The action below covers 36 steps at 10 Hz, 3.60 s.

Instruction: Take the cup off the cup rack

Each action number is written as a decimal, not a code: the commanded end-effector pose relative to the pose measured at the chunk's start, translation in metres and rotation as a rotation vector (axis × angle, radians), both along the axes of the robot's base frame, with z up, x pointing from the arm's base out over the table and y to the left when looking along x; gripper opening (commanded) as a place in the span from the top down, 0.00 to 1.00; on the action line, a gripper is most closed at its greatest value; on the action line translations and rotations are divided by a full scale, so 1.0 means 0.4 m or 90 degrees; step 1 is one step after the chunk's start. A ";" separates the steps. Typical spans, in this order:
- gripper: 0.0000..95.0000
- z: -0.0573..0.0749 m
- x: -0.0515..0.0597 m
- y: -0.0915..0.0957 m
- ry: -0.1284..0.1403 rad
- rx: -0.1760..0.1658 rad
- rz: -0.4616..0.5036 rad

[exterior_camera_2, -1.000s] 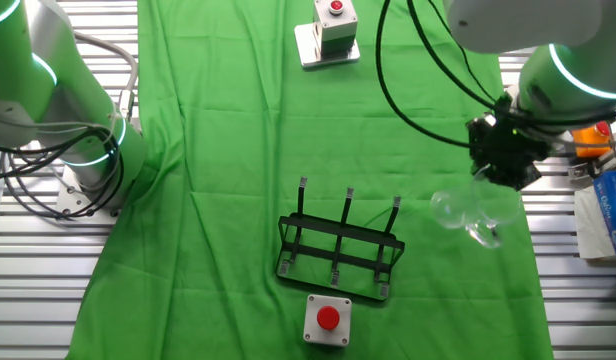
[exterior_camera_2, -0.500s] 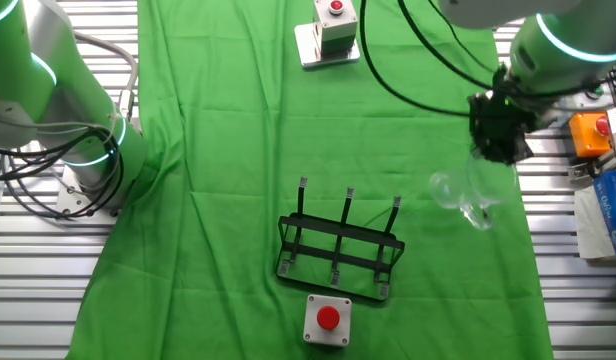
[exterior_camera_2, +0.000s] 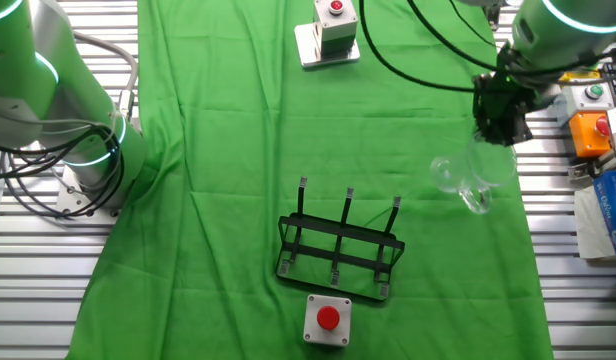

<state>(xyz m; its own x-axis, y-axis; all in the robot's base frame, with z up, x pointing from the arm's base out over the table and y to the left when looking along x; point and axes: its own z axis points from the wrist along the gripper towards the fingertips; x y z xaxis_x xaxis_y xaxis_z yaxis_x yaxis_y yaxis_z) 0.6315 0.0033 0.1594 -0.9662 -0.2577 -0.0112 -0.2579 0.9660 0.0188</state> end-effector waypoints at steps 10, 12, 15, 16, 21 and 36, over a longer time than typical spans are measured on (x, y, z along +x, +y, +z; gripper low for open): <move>1.00 -0.011 -0.014 0.029 0.025 0.026 0.188; 1.00 -0.011 -0.014 0.029 0.025 0.031 0.251; 1.00 -0.012 -0.023 0.027 0.014 0.023 0.272; 1.00 -0.007 -0.049 0.031 -0.020 0.024 0.261; 1.00 -0.013 -0.153 0.135 -0.063 0.026 0.187; 1.00 -0.095 -0.144 0.244 -0.115 -0.042 0.172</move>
